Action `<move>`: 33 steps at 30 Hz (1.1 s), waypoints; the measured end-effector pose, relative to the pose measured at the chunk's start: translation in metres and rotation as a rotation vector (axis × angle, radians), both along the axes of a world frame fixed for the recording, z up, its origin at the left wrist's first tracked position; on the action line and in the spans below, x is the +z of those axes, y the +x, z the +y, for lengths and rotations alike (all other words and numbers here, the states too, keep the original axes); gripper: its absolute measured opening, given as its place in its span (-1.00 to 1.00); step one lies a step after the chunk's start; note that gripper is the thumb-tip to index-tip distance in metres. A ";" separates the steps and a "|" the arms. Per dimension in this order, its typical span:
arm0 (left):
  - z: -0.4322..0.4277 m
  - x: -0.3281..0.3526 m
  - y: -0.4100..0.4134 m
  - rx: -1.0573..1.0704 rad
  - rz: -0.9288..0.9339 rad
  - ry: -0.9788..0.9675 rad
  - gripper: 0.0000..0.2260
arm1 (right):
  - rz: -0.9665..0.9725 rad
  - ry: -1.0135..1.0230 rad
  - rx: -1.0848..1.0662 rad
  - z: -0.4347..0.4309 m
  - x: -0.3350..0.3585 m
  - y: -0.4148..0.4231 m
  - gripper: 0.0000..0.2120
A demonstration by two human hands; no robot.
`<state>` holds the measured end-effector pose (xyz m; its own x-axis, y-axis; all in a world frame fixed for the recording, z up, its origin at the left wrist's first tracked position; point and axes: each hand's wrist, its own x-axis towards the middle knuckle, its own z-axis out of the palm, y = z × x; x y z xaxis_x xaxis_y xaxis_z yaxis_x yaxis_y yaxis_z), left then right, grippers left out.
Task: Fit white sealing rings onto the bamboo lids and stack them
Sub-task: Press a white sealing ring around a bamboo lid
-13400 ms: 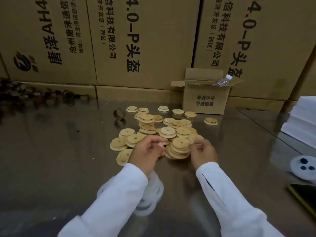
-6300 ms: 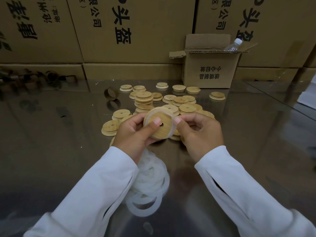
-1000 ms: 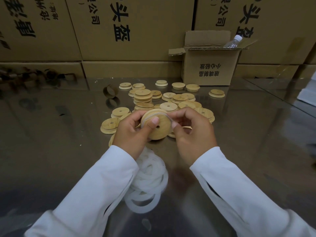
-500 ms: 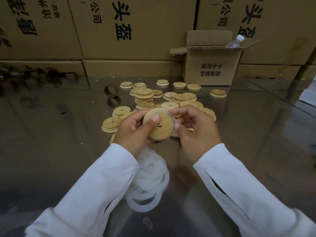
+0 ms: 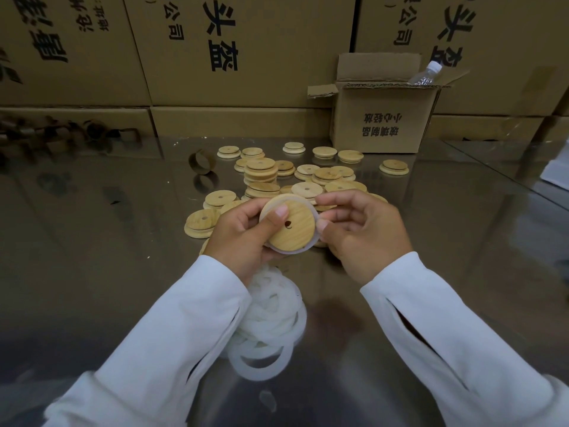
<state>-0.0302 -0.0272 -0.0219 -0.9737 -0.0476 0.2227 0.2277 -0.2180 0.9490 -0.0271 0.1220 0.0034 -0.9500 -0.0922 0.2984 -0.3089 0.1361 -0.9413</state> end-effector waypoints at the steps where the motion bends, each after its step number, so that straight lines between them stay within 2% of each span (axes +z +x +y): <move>1: 0.000 0.000 0.000 -0.001 -0.002 0.003 -0.75 | -0.008 -0.009 0.010 0.001 0.000 0.000 -0.68; 12: -0.002 -0.002 0.000 0.050 0.036 -0.134 -0.75 | -0.048 -0.033 0.013 0.003 0.001 0.001 -0.73; 17: -0.001 -0.001 0.001 0.046 -0.001 -0.103 -0.71 | -0.057 -0.063 0.059 0.004 0.003 0.000 -0.73; 23: 0.002 0.001 0.001 0.048 -0.039 -0.020 -0.70 | -0.075 -0.074 -0.129 0.001 -0.004 -0.006 -0.89; 26: 0.002 0.001 0.001 0.044 -0.039 -0.016 -0.70 | -0.156 -0.049 -0.034 -0.002 -0.007 -0.007 -0.95; 30: 0.004 0.001 0.003 0.011 -0.020 -0.028 -0.69 | -0.087 0.056 0.095 -0.001 -0.009 -0.004 -0.91; 33: 0.006 0.003 0.004 0.008 -0.034 -0.001 -0.57 | -0.082 -0.018 0.008 0.007 -0.008 -0.012 -0.89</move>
<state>-0.0266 -0.0208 -0.0188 -0.9803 -0.0548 0.1900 0.1974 -0.2156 0.9563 -0.0390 0.1287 -0.0043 -0.9705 -0.0956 0.2212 -0.2316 0.1171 -0.9657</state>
